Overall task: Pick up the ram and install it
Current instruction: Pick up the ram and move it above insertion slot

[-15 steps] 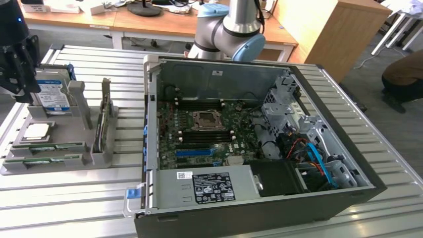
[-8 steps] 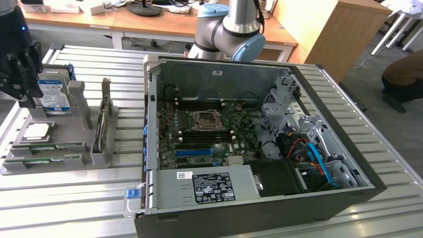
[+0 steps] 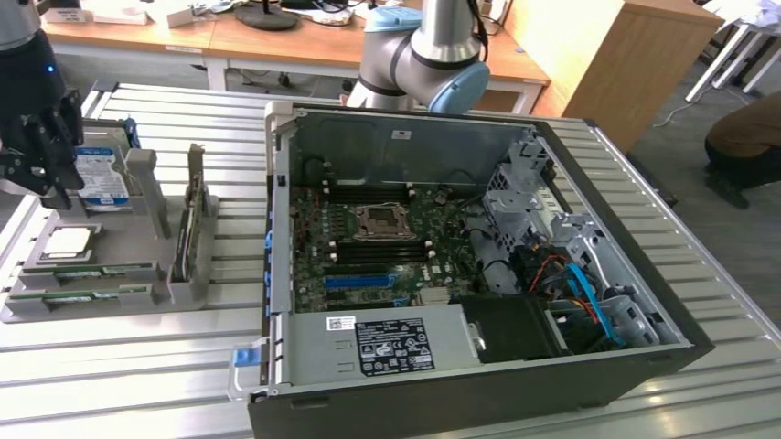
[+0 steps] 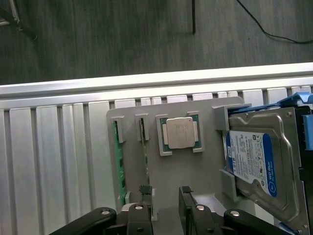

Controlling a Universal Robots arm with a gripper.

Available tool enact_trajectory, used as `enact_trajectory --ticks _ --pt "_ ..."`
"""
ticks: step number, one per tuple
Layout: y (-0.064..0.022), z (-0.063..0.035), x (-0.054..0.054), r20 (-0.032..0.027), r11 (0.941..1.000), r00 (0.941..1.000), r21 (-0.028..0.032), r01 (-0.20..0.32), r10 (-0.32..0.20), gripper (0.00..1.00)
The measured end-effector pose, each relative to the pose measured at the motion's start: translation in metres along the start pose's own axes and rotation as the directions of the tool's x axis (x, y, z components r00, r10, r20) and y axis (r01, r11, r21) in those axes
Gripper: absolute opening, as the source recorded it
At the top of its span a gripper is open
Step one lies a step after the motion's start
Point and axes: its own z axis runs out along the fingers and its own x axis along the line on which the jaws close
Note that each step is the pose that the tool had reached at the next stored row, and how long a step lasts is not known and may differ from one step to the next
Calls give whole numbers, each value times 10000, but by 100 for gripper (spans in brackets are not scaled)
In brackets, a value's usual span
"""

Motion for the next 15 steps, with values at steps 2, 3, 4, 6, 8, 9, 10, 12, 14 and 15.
enact_trajectory --ticks 2,3,4,6,8,9,10,12,14,15 --pt "-2 35 1 -1 10000 10000 -1 1 -1 36" --pt "-2 52 1 0 10000 10000 0 1 -1 36" --pt "-3 68 2 0 10000 10000 -1 2 -2 36" --pt "-4 102 2 0 10000 10000 0 3 -3 36" --pt "-5 134 3 -1 10000 10000 -1 4 -4 36" --pt "-6 151 4 -1 10000 10000 -1 4 -4 36" --pt "-7 167 4 0 10000 10000 0 4 -4 36" --pt "-8 197 5 0 10000 10000 0 5 -5 36" --pt "-9 228 5 0 10000 10000 0 6 -6 36" --pt "-10 243 6 0 10000 10000 0 7 -7 36"
